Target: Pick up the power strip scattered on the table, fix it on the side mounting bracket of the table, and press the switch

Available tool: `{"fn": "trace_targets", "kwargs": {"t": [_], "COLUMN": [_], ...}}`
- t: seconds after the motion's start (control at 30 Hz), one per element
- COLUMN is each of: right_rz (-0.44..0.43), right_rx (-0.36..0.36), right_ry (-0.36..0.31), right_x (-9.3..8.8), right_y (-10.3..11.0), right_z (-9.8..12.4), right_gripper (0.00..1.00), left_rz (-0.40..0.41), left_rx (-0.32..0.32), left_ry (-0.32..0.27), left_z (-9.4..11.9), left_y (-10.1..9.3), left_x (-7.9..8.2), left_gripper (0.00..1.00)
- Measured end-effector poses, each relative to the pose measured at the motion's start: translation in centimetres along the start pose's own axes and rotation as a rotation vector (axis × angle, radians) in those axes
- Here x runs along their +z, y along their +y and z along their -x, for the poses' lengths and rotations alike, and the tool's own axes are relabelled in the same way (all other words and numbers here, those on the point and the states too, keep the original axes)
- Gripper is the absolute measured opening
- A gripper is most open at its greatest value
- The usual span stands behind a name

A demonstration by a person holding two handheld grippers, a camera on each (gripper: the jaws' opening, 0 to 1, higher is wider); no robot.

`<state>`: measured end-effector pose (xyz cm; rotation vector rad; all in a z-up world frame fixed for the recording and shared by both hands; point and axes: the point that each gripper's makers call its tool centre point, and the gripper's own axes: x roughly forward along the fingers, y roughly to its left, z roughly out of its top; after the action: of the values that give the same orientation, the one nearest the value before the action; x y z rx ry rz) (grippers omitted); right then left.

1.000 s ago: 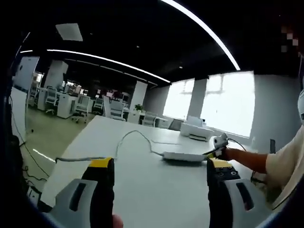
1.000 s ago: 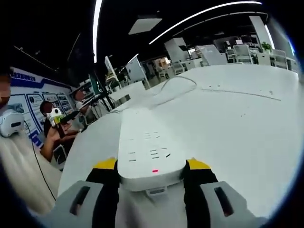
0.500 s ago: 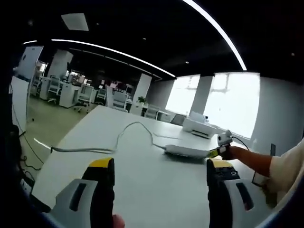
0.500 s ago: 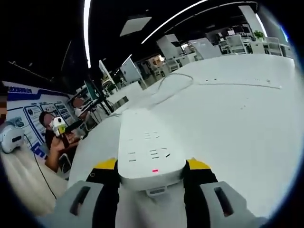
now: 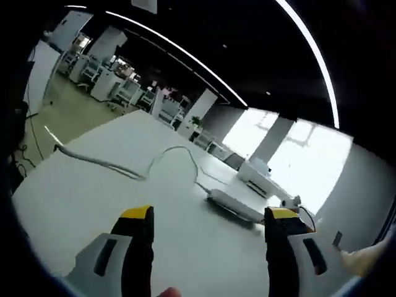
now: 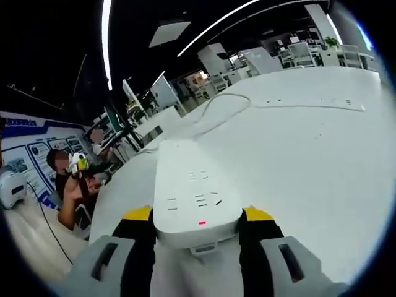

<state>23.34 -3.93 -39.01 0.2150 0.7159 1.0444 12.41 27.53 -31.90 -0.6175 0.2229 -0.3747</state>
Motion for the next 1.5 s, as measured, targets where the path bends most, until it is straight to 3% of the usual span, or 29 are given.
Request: {"fn": "trace_targets", "kwargs": {"t": [0.07,0.2,0.33,0.5,0.67,0.83,1.03,1.27,1.5], "right_rz": [-0.002,-0.023,-0.075,-0.128,-0.12,-0.106,-0.1,-0.094,-0.092], "right_rx": [-0.009,-0.019,-0.024,-0.037,-0.054,-0.068,-0.089,-0.108,-0.116], "right_ry": [0.001,0.004,-0.004,-0.003,-0.002,0.005,0.005,-0.003,-0.014], "right_x": [0.0,-0.1,-0.1,-0.1,-0.3,-0.5,-0.8,-0.9,-1.0], "right_y": [0.1,0.2,0.4,0.7,1.1,1.3,1.8,2.1,2.1], "right_z": [-0.1,-0.1,-0.1,-0.4,-0.7,-0.7,-0.7,-0.8,-0.8], "right_gripper": [0.49,0.49,0.49,0.49,0.49,0.49,0.49,0.49,0.49], "left_rz": [0.015,0.127,0.074,0.099,0.082,0.14,0.139,0.236,0.249], "left_rx": [0.002,-0.039,-0.019,-0.02,-0.029,-0.057,-0.081,-0.092,-0.088], "left_ry": [0.025,0.032,0.032,0.044,0.082,0.107,0.133,0.175,0.186], "left_z": [-0.5,-1.3,-2.4,-3.6,-4.8,-6.3,-8.3,-10.0,-11.2], "left_y": [0.1,-0.7,-0.8,-0.8,-1.8,-2.7,-4.2,-4.2,-4.0], "left_x": [-0.6,-1.0,-1.1,-1.3,-2.1,-2.7,-3.7,-5.0,-5.4], "left_gripper": [0.76,0.76,0.76,0.75,0.74,0.73,0.73,0.72,0.7]}}
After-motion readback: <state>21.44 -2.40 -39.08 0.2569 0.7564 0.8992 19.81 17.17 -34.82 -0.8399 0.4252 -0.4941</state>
